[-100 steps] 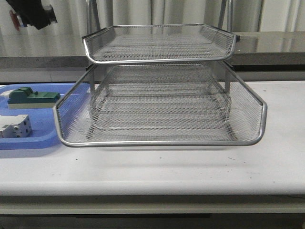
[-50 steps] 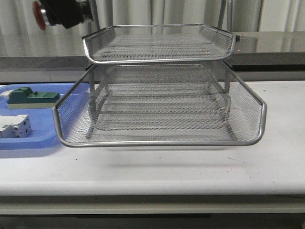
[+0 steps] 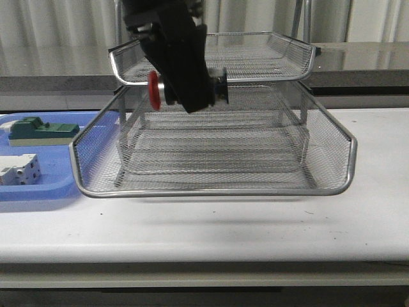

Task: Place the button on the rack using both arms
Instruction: 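Carry the red push button over the pulled-out tier and lower it, then open the left gripper and lift it away from the tier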

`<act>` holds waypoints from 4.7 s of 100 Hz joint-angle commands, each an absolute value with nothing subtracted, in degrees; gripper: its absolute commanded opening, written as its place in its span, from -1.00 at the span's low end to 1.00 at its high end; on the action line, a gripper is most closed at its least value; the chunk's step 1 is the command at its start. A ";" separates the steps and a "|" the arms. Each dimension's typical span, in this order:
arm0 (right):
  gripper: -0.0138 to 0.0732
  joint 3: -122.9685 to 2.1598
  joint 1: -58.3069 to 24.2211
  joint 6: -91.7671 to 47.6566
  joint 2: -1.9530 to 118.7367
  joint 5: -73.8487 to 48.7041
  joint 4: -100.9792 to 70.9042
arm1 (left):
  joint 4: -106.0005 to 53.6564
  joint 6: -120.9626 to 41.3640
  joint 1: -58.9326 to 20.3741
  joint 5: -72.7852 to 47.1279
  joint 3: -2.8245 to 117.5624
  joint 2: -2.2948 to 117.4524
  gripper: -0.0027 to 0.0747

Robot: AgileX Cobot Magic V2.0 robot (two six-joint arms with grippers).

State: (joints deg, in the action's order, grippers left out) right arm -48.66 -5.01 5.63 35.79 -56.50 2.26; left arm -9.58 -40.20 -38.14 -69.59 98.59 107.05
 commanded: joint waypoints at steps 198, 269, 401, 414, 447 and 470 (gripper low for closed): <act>-0.85 -50.53 -4.87 5.63 35.78 -53.01 3.08 | -14.59 -26.45 -10.66 -72.32 100.63 85.30 0.04; -0.85 -50.53 -4.87 5.63 35.78 -53.01 3.08 | -18.27 -24.72 -7.74 -19.40 37.94 37.17 0.04; -0.85 -50.53 -4.87 5.63 35.78 -53.01 3.08 | -23.87 -24.72 -7.74 6.23 13.84 17.30 -0.98; -0.85 -50.53 -4.87 5.63 35.78 -52.83 3.08 | -23.87 -24.72 -7.74 6.23 13.84 17.30 -0.98; -0.85 -50.53 -4.87 5.63 35.78 -51.34 3.08 | -23.87 -24.72 -7.74 6.23 13.84 17.30 -0.98; -0.85 -50.53 -4.87 5.57 36.40 -45.91 -0.96 | -23.87 -24.72 -7.74 6.23 13.84 17.30 -0.98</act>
State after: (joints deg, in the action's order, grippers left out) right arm -48.66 -5.01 5.63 35.79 -52.45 1.29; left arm -23.45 -25.14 -7.70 1.72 12.21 16.90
